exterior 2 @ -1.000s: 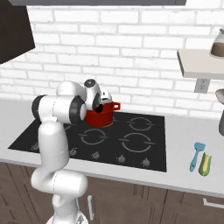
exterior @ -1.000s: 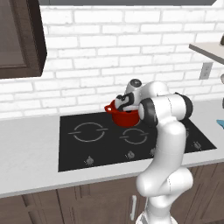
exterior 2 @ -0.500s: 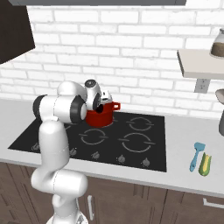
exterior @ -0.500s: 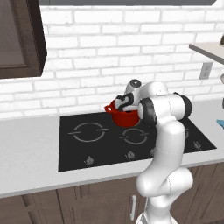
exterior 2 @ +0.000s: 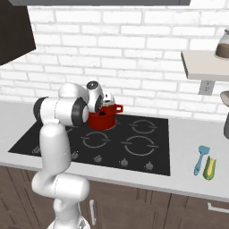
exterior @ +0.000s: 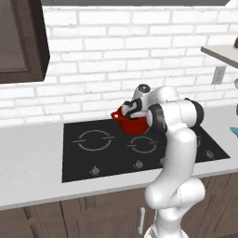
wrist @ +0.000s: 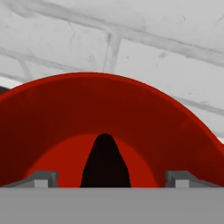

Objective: Put the corn and avocado in the pot. Retrieve the spatula and lightly stir the vegetables in the pot.

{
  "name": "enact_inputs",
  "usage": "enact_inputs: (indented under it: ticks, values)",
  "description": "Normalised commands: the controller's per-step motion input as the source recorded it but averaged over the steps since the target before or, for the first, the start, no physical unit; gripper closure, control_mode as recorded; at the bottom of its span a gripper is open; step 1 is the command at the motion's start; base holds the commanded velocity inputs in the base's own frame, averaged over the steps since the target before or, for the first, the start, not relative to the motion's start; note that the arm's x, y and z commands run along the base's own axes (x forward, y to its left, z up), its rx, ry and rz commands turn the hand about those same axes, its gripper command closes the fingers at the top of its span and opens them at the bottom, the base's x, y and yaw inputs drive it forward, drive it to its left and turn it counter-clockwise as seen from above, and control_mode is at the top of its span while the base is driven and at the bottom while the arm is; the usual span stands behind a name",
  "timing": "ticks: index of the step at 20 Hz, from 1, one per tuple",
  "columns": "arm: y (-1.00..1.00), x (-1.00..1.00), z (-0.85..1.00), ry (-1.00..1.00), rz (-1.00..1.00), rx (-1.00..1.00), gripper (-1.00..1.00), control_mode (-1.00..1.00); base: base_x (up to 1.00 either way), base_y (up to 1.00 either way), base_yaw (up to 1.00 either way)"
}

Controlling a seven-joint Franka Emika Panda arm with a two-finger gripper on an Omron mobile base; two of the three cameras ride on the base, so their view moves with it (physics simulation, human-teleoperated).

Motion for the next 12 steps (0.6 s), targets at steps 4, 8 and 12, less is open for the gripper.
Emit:
enact_inputs:
  ticks: [4,8,12]
  values:
    - [0.00,-0.04,0.43,0.00,-0.02,-0.08,-1.00,-1.00,0.00,0.00,0.00]
    - [-0.12,-0.32,0.86,0.00,-0.15,-0.08,-1.00,-1.00,0.00,0.00,0.00]
    - [-0.03,-0.45,0.84,-0.07,-0.15,-0.09,-1.00,-1.00,0.00,0.00,0.00]
